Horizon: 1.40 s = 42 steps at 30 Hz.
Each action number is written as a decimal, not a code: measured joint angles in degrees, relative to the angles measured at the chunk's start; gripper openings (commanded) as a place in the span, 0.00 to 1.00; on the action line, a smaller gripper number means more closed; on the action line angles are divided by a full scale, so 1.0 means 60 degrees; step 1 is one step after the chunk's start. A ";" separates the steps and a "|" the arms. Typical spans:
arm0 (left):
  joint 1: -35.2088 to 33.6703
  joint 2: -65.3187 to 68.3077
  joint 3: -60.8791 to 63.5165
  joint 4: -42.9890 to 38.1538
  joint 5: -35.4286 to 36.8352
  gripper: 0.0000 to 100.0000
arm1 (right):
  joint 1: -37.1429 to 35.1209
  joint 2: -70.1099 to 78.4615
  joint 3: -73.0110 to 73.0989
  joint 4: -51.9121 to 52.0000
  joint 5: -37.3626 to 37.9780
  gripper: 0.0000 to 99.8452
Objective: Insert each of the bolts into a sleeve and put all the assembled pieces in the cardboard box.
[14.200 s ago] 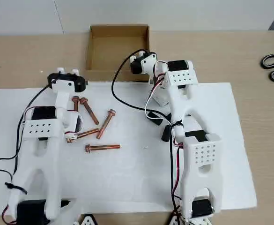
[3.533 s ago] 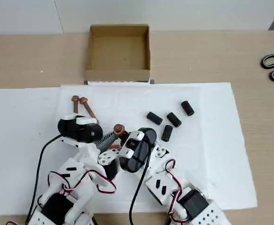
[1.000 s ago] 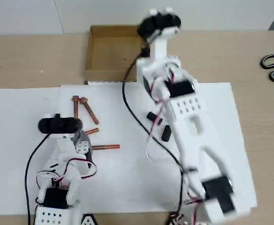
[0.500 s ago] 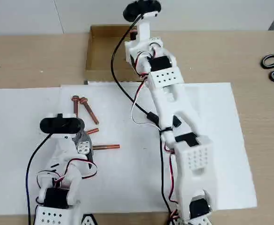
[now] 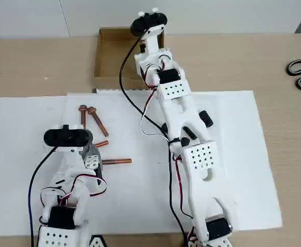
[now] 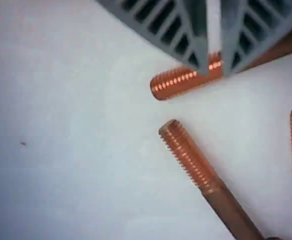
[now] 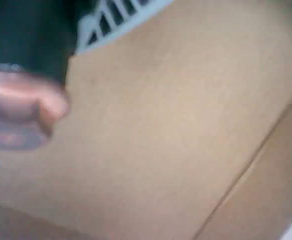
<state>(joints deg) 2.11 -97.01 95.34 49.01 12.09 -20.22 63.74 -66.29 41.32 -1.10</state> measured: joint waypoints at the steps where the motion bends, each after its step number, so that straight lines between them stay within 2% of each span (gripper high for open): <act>1: 0.0000 0.0000 0.0000 0.0000 0.0000 0.01 | 0.0015 0.0044 -0.0132 0.0147 0.0000 0.10; 4: 0.0000 0.0000 0.0000 0.0000 0.0000 0.01 | 0.0044 0.0059 -0.0381 0.0777 0.0000 0.16; 10: 0.0000 0.0000 0.0000 0.0000 0.0000 0.01 | 0.0205 0.0044 -0.0806 0.1275 0.0000 0.16; 14: 0.0000 0.0000 0.0000 0.0000 0.0000 0.01 | 0.0176 0.0044 -0.2125 0.2212 0.0000 0.16; 20: 0.0000 0.0000 0.0000 0.0000 0.0000 0.01 | 0.0176 0.0029 -0.4352 0.5040 0.0000 0.16; 29: 0.0000 0.0000 0.0000 0.0000 0.0000 0.01 | 0.0190 -0.0762 -0.4659 0.9289 0.0000 0.16; 36: 0.0000 0.0000 0.0000 0.0000 0.0000 0.01 | 0.0234 -0.0806 -0.4630 0.9582 0.0073 0.16; 42: 0.0000 0.0000 0.0000 0.0000 0.0000 0.01 | 0.0205 -0.1495 -0.3062 0.9582 0.1114 0.16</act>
<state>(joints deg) 2.11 -97.01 95.34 49.01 12.09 -18.99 54.77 -84.66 98.81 5.58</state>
